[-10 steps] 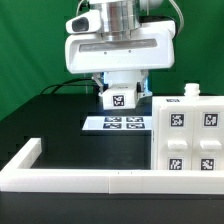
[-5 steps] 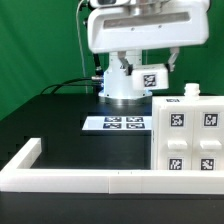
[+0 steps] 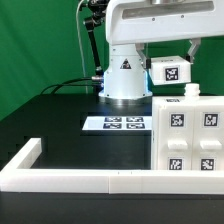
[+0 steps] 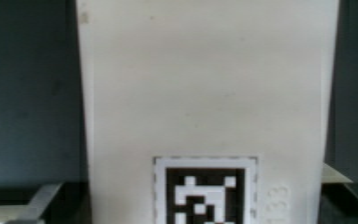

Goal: Assemble cabinet

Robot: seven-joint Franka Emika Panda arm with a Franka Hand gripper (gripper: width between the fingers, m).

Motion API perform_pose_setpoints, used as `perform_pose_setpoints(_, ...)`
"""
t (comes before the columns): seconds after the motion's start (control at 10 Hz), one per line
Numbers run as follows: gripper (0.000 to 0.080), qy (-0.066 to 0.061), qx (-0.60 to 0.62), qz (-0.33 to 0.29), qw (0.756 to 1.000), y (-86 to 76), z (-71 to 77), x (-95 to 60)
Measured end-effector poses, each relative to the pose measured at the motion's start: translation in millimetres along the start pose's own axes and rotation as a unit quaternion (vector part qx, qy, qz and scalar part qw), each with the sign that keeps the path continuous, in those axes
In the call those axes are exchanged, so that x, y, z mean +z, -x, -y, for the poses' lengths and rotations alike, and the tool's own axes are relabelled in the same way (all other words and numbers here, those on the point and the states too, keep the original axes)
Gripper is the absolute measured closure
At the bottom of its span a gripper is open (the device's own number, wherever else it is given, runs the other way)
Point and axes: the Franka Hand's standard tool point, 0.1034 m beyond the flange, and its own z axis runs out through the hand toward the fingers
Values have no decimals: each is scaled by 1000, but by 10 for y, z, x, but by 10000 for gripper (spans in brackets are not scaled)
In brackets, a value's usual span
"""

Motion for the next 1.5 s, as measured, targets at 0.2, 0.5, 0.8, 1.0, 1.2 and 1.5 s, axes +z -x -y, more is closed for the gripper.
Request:
perform_pose_setpoints(0.2,243,-1,-11,8,1000,-121,49,-43)
perform_pose_setpoints(0.5,243,3,-23,-8,1000,-499,283,-125)
perform_pose_setpoints(0.8,243,4,-16,-7,1000,-601,387,-67)
perform_pose_setpoints(1.0,243,4,-15,-7,1000,-601,381,-60)
perform_pose_setpoints(1.2,243,5,-18,-8,1000,-606,367,-48)
perform_pose_setpoints(1.5,243,7,-17,-11,1000,-643,321,-20)
